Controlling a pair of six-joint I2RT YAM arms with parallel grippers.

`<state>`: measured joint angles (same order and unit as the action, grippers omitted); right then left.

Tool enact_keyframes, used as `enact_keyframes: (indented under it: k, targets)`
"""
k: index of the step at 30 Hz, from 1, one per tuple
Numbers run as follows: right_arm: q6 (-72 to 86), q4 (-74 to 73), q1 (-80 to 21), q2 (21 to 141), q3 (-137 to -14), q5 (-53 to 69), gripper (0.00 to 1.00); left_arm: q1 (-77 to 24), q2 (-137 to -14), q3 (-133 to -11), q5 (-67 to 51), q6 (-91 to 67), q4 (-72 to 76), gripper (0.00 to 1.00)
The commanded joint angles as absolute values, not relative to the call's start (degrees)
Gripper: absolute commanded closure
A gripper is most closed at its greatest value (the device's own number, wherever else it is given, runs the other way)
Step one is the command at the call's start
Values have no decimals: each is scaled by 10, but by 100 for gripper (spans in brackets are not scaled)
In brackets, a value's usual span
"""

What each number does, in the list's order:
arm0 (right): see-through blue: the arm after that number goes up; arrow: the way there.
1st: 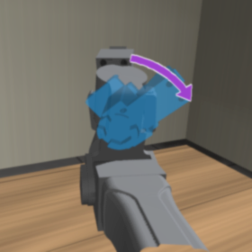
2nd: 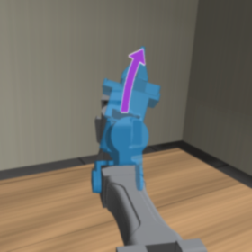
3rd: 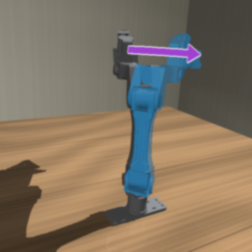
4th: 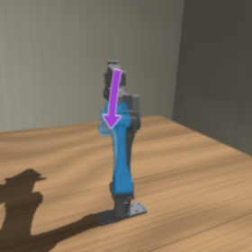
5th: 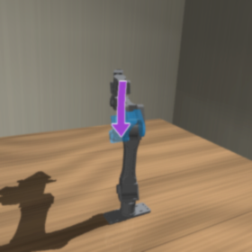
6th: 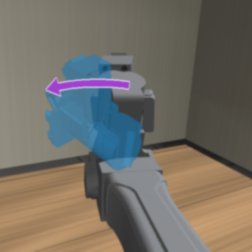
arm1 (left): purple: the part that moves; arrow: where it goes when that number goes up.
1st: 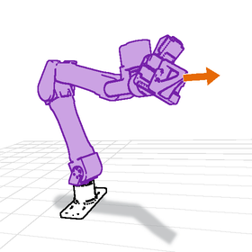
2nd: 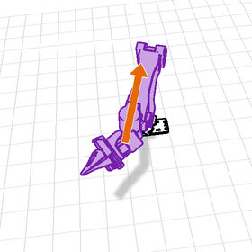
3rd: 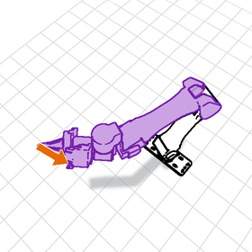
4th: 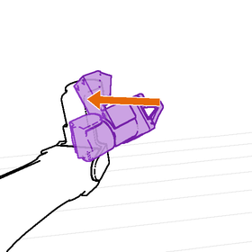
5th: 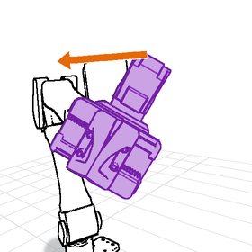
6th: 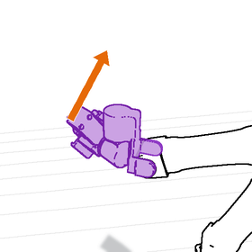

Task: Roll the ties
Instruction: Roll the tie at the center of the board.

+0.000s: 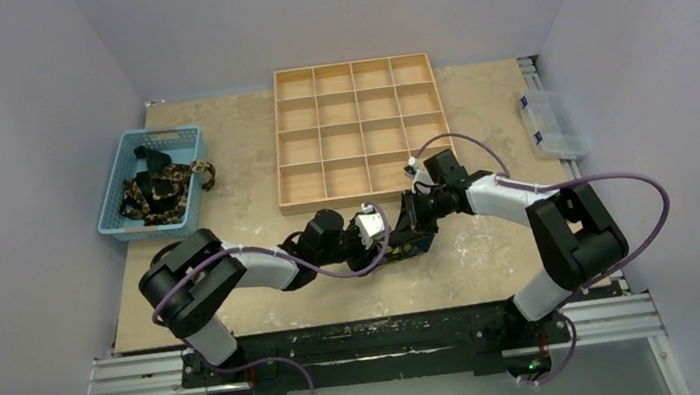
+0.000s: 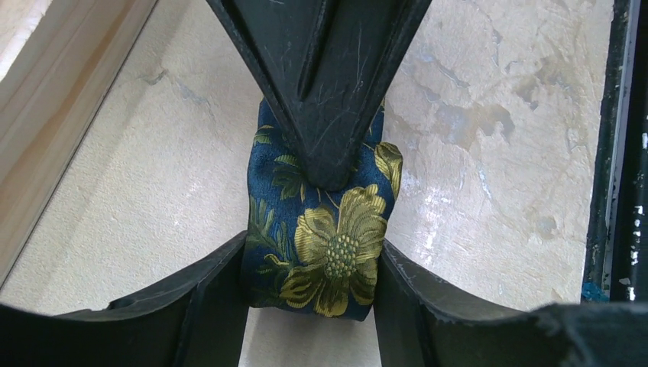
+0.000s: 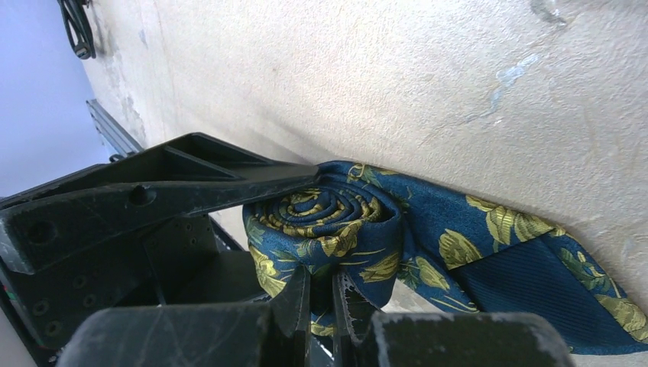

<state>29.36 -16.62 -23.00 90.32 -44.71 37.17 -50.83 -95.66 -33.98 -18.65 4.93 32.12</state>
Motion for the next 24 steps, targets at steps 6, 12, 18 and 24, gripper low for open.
enact_keyframes:
  k: [6,12,18,24]
  targets:
    - [235,-254,-225,943,-412,186,100,-507,-1006,-331,-247,23,478,48]
    - [243,-258,-225,950,-411,166,100,-506,-1038,-330,-260,28,517,54]
    - [239,-269,-225,939,-429,192,92,-516,-1014,-353,-247,63,397,89]
    - [272,-276,-225,887,-471,287,54,-520,-961,-384,-159,95,197,90]
